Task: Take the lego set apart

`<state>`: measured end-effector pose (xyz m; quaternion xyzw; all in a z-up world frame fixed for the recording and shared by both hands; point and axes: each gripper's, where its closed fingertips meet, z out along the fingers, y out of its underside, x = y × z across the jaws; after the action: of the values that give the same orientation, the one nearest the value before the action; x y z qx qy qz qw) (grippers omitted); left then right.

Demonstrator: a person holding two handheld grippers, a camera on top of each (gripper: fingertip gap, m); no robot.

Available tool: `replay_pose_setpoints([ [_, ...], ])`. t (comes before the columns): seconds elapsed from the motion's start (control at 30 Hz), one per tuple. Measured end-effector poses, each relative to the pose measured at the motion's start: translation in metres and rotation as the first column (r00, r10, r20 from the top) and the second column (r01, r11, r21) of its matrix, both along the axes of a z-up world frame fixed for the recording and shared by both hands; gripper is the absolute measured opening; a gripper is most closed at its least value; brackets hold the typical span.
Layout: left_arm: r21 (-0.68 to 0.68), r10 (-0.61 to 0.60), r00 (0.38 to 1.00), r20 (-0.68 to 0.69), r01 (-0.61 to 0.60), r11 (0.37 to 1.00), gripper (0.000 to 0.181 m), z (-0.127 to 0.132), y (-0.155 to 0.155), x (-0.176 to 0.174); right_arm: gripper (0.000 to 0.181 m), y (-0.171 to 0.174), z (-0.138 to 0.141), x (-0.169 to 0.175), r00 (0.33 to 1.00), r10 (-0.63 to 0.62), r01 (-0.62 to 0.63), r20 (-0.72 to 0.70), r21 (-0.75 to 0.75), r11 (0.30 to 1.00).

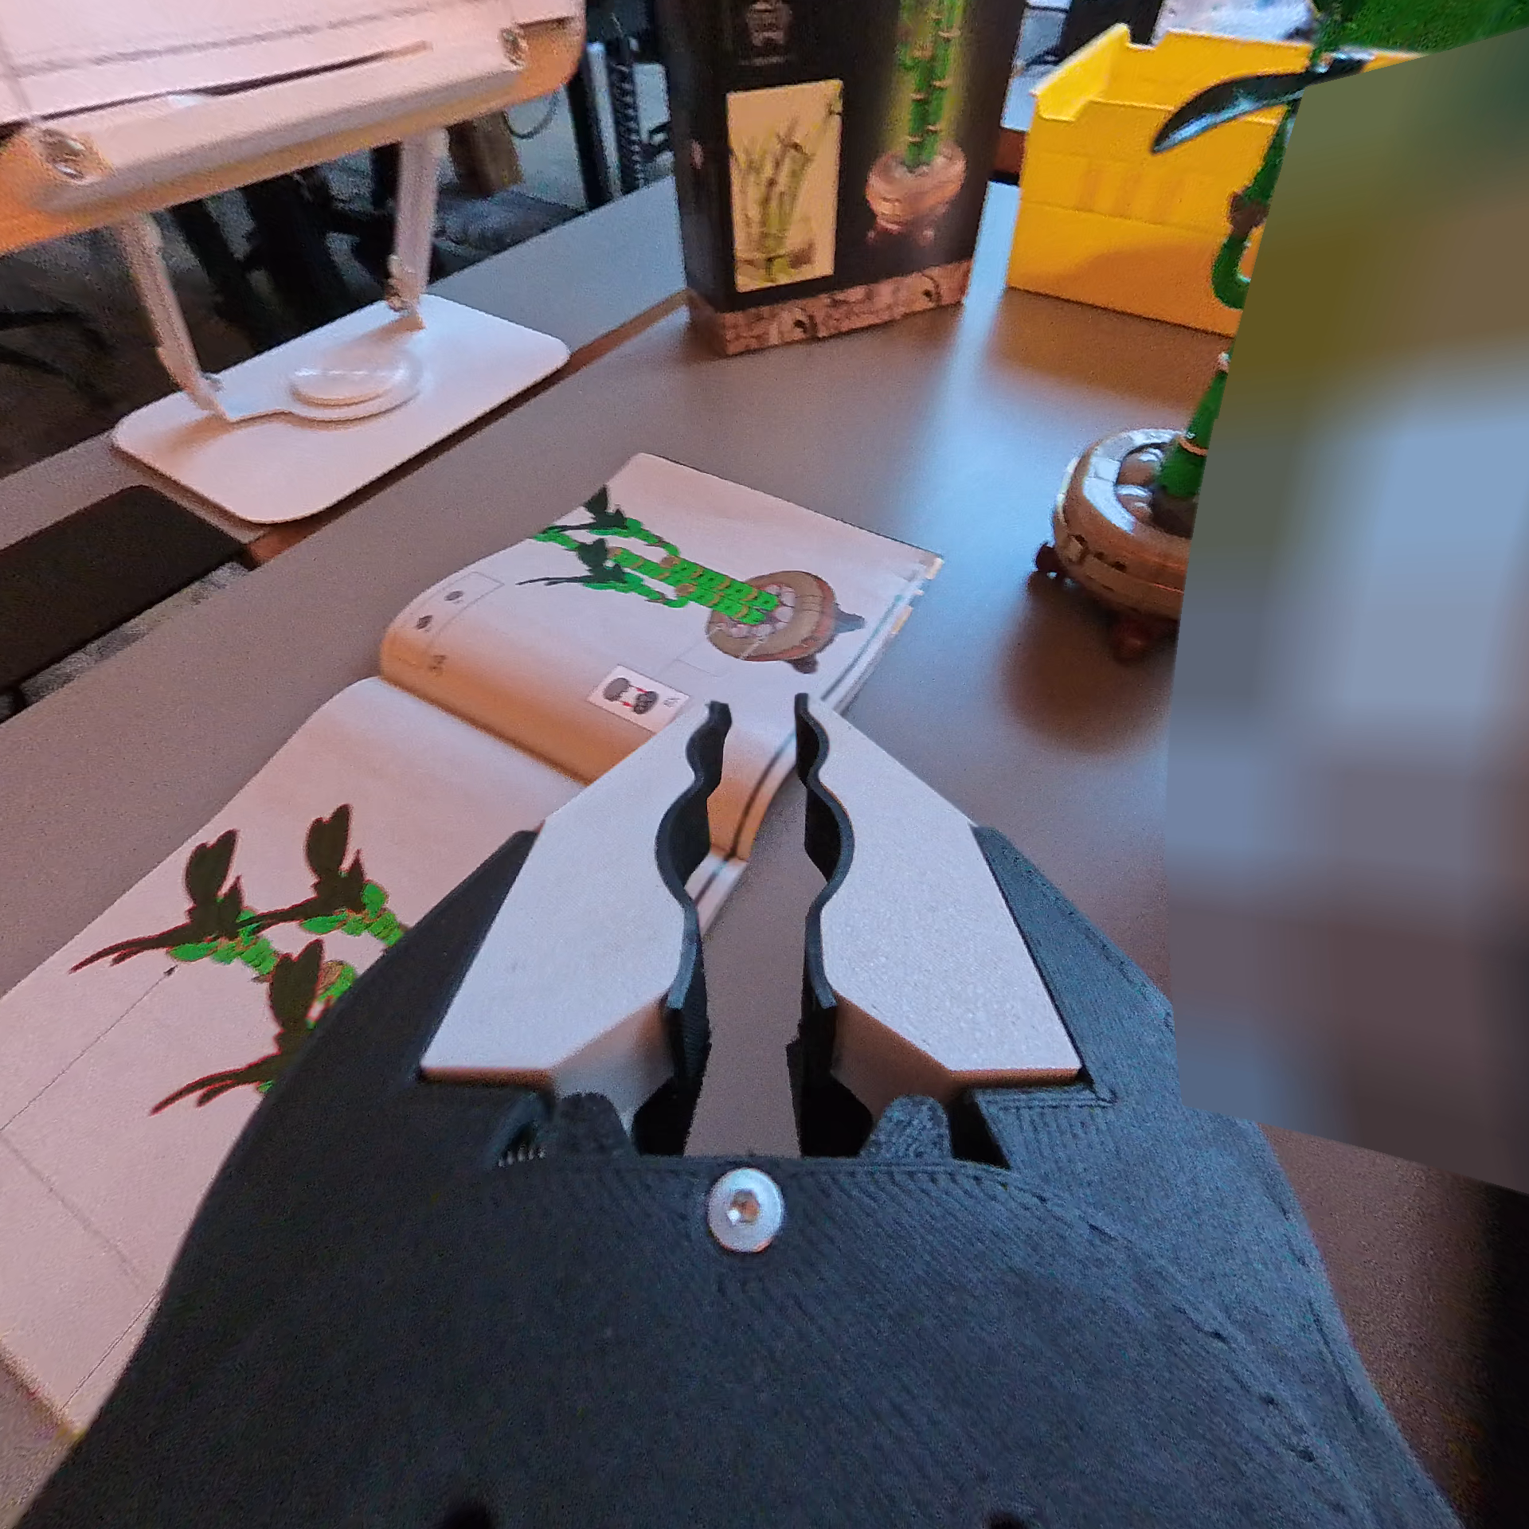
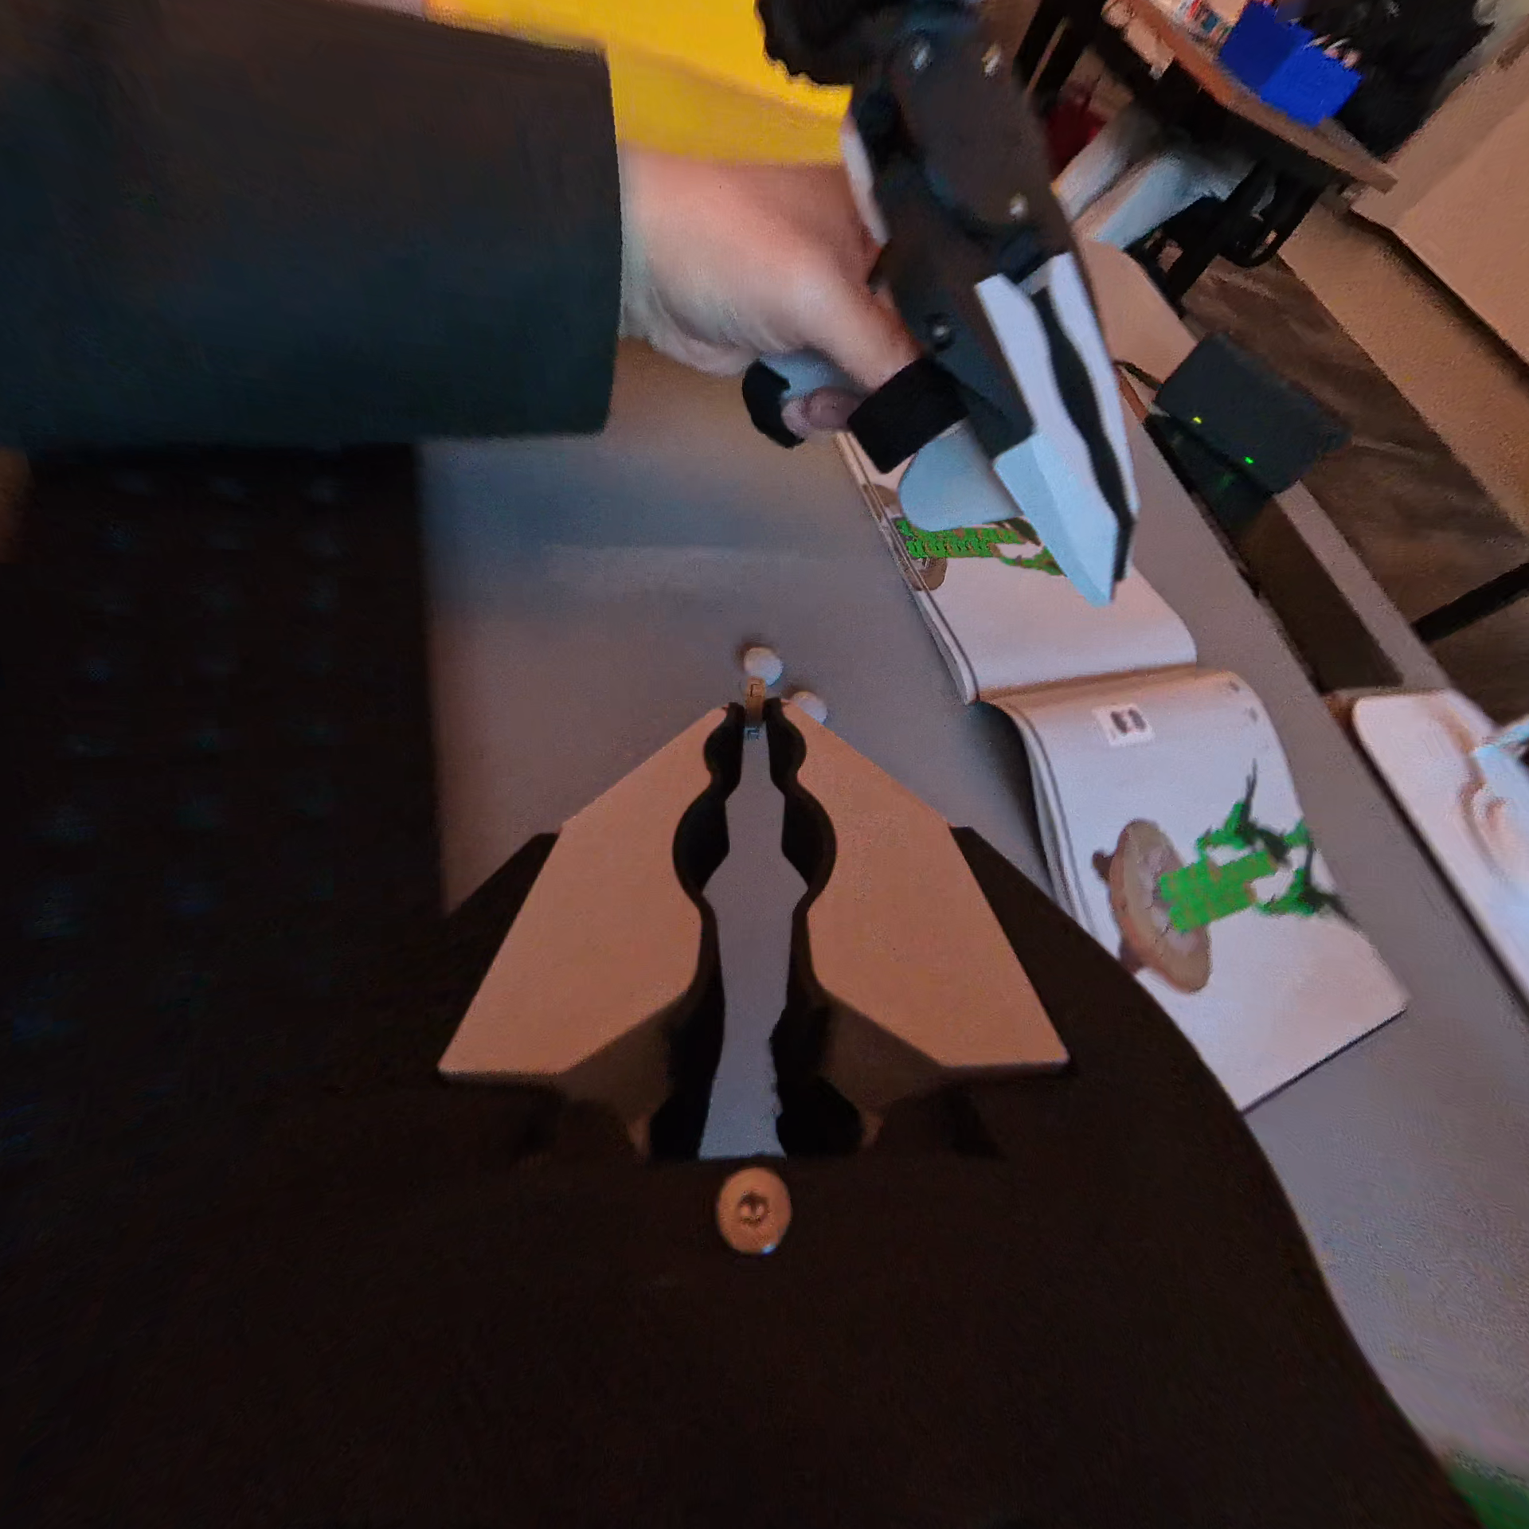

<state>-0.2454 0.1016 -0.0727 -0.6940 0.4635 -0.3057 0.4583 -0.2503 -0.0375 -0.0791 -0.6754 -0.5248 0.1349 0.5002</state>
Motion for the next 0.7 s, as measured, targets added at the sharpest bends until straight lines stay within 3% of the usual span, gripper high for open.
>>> replay_pose_setpoints([
  [0.17,0.017,0.028,0.998,0.060,-0.029,0.999,0.014,0.011,0.006,-0.005,0.004,0.031,-0.055,-0.022,0.944,0.080,-0.106,0.320,0.067,0.992],
  [0.23,0.027,0.025,0.999,0.047,-0.026,0.999,0.014,0.010,0.006,-0.005,0.004,0.038,-0.064,-0.022,0.910,0.064,-0.124,0.409,0.122,0.985],
  [0.4,0.043,0.022,1.000,0.017,-0.023,0.999,0.015,0.007,0.006,-0.006,0.009,0.032,-0.073,-0.026,0.917,0.089,-0.122,0.389,0.063,0.991],
  [0.47,0.036,0.023,0.999,0.022,-0.024,0.999,0.017,0.007,0.006,-0.006,0.019,0.029,-0.063,-0.017,0.936,0.050,-0.067,0.348,0.038,0.997],
  [0.57,0.013,0.026,0.999,0.027,-0.026,1.000,0.018,0.005,0.007,-0.008,0.022,0.005,-0.026,-0.001,0.978,-0.002,-0.010,0.209,0.057,0.998],
  [0.7,-0.033,-0.045,0.998,0.045,0.047,0.998,0.021,0.007,-0.007,0.002,0.017,-0.021,0.028,0.071,0.980,-0.198,0.186,0.026,0.245,0.951],
])
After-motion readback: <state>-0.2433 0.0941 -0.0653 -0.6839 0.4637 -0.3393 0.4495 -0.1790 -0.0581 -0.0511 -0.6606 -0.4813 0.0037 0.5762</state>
